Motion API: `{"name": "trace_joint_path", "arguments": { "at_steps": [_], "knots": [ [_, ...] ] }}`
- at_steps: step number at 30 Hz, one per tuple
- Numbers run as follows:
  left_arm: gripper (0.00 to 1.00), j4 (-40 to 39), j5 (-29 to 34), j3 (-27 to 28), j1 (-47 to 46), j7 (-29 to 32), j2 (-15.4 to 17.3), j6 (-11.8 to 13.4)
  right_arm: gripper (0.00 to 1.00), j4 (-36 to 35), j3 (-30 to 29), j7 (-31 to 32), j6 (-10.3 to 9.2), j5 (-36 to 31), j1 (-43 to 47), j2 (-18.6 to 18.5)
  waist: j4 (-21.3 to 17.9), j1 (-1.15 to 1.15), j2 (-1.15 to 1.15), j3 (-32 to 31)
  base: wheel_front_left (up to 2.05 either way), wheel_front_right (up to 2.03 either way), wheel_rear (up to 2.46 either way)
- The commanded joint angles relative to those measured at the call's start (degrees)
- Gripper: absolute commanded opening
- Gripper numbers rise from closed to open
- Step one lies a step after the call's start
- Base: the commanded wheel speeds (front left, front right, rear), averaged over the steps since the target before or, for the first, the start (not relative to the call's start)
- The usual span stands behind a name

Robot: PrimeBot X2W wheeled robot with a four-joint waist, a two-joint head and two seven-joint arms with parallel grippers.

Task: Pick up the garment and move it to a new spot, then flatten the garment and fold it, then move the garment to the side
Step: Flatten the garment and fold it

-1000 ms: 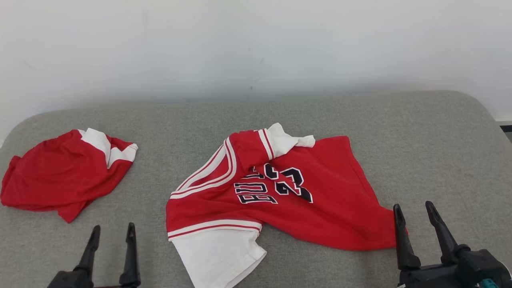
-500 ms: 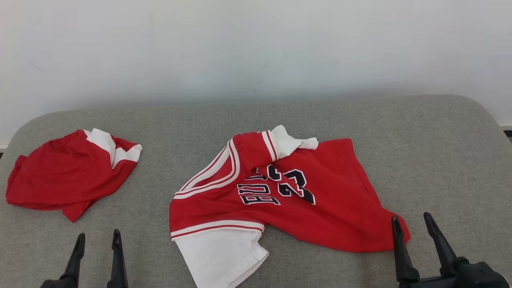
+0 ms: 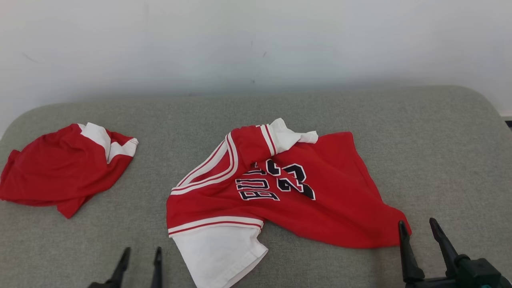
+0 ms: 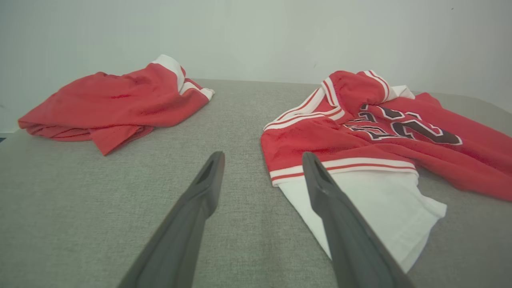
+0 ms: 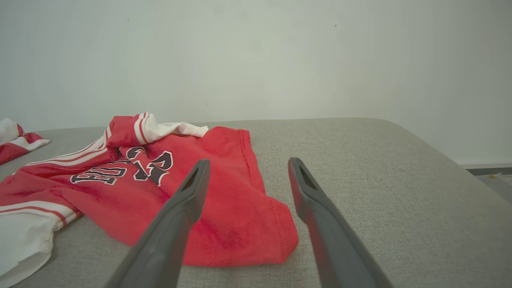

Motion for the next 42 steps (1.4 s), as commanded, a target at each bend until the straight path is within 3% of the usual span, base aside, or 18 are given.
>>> {"name": "trace_joint_path", "arguments": {
  "at_steps": [1, 14, 31, 32, 33, 34, 35, 36, 42],
  "knots": [
    [1.0, 1.03, -0.65, -0.81, -0.76, 0.04, -0.29, -0.34, 1.0, 1.15, -0.43, -0.02, -0.15, 0.47, -1.14, -0.62, -0.08, 0.0, 0.0, 1.0, 0.0, 0.0, 0.0],
    [1.0, 12.89, -4.55, -12.45, -2.04, 0.0, -0.8, -2.11, 1.0, 15.4, -2.36, -0.02, -0.15, 1.56, -7.48, -1.73, -0.1, 0.0, 0.0, 4.63, 0.0, 0.0, 0.0],
    [1.0, 19.31, -12.36, -19.98, -6.19, 0.26, -1.07, -2.27, 1.0, 33.01, 0.41, -0.01, -0.15, 9.67, -16.16, -0.54, 1.18, 0.0, 0.0, 6.04, 0.0, 0.0, 0.0],
    [1.0, 19.44, -12.97, -20.41, -6.44, 0.26, -1.06, -2.29, 0.53, 33.87, 0.92, 0.01, -0.15, 10.67, -16.4, -0.31, 1.24, 0.0, 0.0, 5.99, 0.0, 0.0, 0.0],
    [1.0, 19.62, -13.37, -20.84, -6.69, 0.26, -1.06, -2.31, 0.31, 34.5, 1.48, 0.02, -0.14, 11.52, -16.72, -0.16, 1.29, 0.0, 0.0, 5.89, 0.0, 0.0, 0.0],
    [0.49, 19.77, -13.87, -21.24, -7.0, 0.26, -1.07, -2.33, 0.0, 34.68, 2.01, 0.02, -0.14, 11.99, -17.13, -0.26, 1.32, 0.0, 0.0, 5.77, 0.0, 0.0, 0.0],
    [0.28, 19.5, -14.47, -21.37, -7.22, 0.24, -1.06, -2.34, 0.0, 34.43, 2.42, 0.01, -0.15, 12.51, -17.33, -0.36, 1.33, 0.0, 0.0, 5.57, 0.0, 0.0, 0.0],
    [0.0, 19.25, -14.85, -21.42, -7.25, 0.19, -1.05, -2.33, 0.0, 34.02, 2.69, 0.0, -0.15, 13.02, -17.28, -0.39, 1.28, 0.0, 0.0, 5.36, 0.0, 0.0, 0.0],
    [0.0, 13.93, -15.11, -18.56, -6.68, -0.03, -0.89, -2.17, 0.0, 27.51, 4.18, -0.02, -0.14, 15.99, -15.05, -0.79, 0.98, 0.0, 0.0, 4.07, 0.0, 0.0, 0.0]
  ]
}}
